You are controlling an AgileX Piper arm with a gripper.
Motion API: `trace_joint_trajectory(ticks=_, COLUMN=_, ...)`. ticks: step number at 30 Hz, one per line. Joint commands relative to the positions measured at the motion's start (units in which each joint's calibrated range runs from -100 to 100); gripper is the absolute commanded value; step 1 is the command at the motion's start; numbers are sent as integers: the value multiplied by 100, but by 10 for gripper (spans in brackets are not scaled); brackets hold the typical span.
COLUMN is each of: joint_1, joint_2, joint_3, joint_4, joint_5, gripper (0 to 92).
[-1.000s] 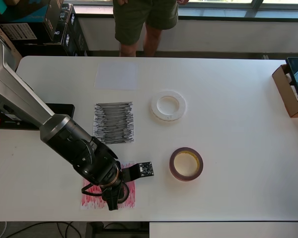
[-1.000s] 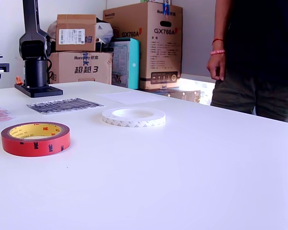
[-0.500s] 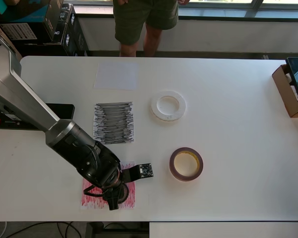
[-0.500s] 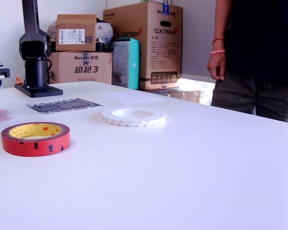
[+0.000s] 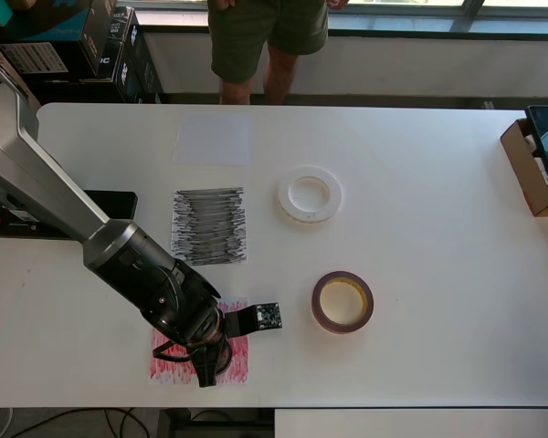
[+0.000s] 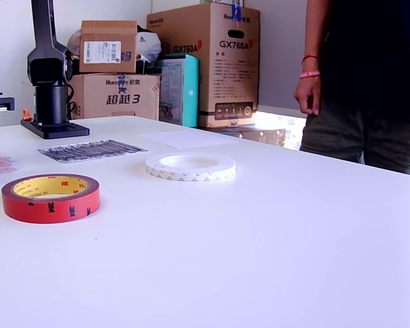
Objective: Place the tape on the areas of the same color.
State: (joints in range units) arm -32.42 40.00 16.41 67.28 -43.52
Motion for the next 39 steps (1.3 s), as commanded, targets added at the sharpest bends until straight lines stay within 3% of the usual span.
trace_joint_trajectory(ticks=1, joint_1=0, joint_2=22, joint_3=-37, joint_4=47, joint_5=-18, gripper=19)
trace_joint_trajectory(ticks=14, joint_1=23, joint_2=-230, joint_3=-37, joint_4=73, joint_5=-18, gripper=0)
trace_joint_trajectory(ticks=23, joint_1=671, joint_2=-1418, joint_3=-19, joint_4=1422, joint_5=64, gripper=0)
trace_joint_trajectory(ticks=32, joint_1=1886, joint_2=-1989, joint_3=63, joint_4=1329, joint_5=710, gripper=0)
trace_joint_trajectory(ticks=39, joint_1=2588, joint_2=-2026, joint_3=708, joint_4=39, joint_5=1169, gripper=0)
